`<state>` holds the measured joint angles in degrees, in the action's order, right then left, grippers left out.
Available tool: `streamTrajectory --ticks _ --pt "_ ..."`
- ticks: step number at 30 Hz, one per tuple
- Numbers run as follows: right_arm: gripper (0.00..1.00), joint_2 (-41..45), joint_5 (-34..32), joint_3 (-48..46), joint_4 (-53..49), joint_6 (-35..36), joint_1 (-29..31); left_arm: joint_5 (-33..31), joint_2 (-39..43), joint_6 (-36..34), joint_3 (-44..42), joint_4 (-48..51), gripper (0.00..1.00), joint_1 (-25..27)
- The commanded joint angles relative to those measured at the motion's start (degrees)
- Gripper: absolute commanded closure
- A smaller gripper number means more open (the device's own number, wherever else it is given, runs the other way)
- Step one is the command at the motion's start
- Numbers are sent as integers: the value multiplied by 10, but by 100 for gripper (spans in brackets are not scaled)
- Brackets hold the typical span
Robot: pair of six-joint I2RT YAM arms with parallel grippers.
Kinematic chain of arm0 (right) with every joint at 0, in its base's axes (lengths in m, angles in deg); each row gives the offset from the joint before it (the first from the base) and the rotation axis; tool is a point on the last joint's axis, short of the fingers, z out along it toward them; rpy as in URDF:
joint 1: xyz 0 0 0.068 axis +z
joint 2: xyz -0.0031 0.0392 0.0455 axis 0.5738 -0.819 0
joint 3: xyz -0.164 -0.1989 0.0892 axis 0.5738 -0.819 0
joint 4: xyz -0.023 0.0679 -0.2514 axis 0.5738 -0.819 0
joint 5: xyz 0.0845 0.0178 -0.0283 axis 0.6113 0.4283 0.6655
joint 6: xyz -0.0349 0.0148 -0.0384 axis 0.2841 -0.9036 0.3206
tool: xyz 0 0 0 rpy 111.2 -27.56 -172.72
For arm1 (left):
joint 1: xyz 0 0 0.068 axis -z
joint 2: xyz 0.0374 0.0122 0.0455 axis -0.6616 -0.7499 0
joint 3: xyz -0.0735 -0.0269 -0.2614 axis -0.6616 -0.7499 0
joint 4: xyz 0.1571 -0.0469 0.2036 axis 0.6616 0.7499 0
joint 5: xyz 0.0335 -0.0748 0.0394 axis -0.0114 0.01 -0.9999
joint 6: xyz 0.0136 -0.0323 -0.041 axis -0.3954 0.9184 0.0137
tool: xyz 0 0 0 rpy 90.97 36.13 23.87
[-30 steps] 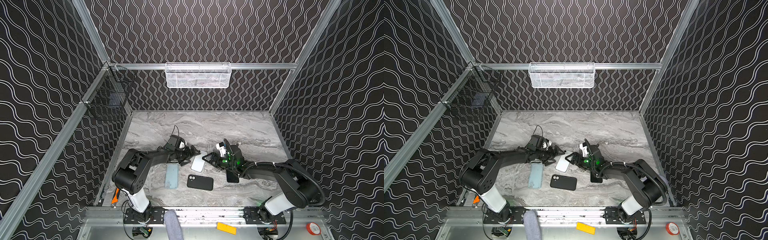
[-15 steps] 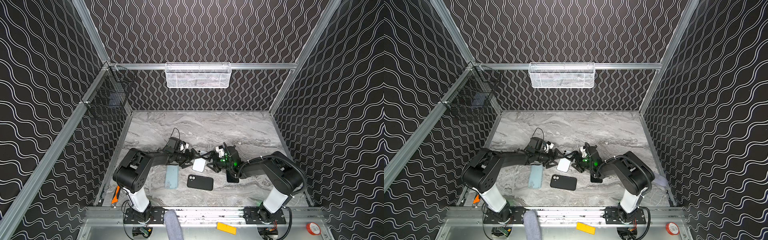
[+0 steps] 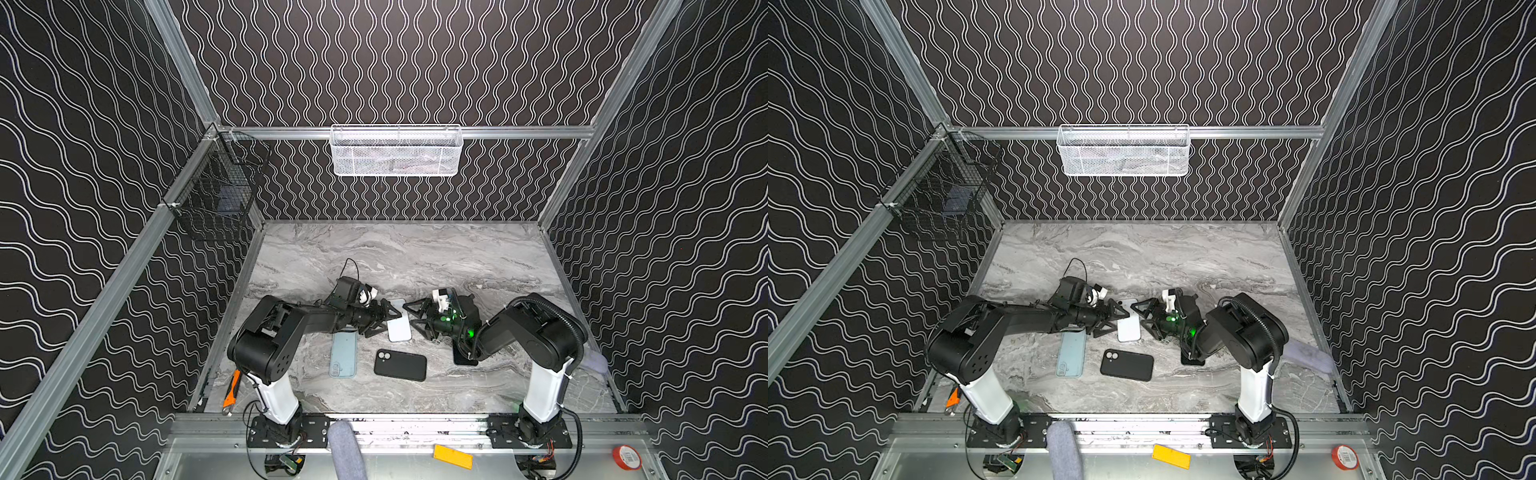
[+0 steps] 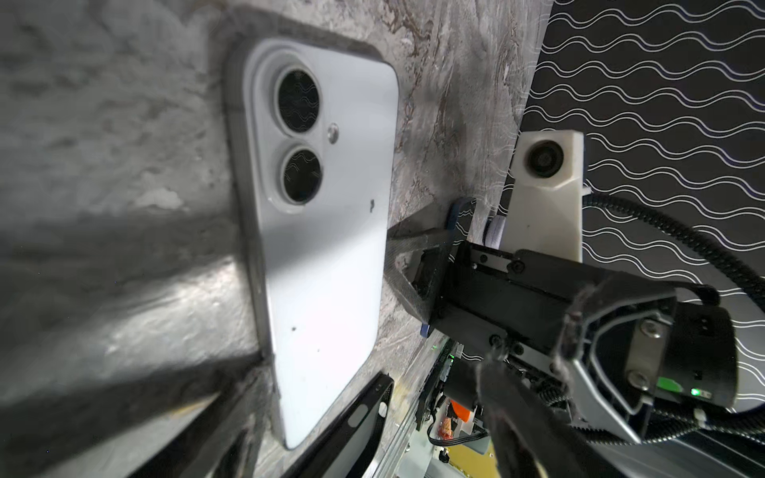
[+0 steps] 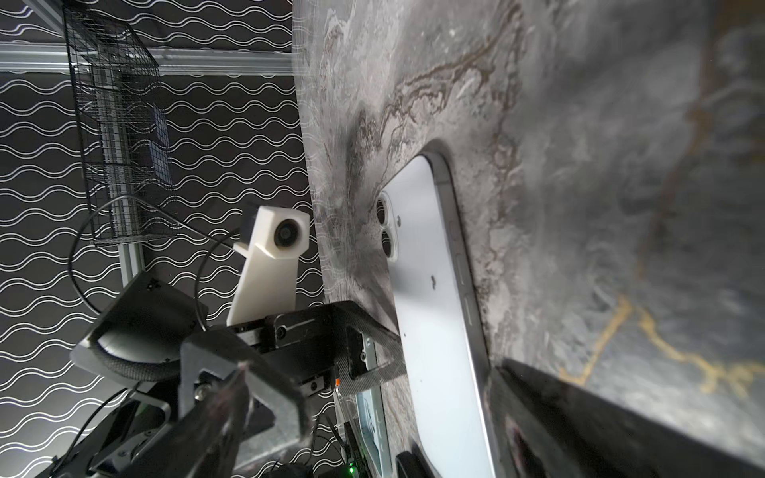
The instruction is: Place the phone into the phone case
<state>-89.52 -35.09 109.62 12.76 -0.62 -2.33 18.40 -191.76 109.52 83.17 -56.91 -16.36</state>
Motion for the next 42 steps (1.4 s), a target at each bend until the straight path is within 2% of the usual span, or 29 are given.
streamTrajectory --ticks 1,6,14,26,33,42 --pt "8 2 39 13 14 0 2 -22 -6 11 -8 1 17 2" --pt "8 31 61 30 -31 27 2 -35 -1 26 -25 -34 18 2" --pt "8 25 90 28 3 10 3 -46 -10 68 -50 -123 20 1" --pt "8 9 99 24 25 0 7 -54 -20 90 -66 -183 21 1" --pt "8 -27 98 23 28 -2 7 -55 -27 100 -78 -210 21 1" --pt "9 -43 96 19 33 0 11 -58 -30 101 -77 -217 21 1"
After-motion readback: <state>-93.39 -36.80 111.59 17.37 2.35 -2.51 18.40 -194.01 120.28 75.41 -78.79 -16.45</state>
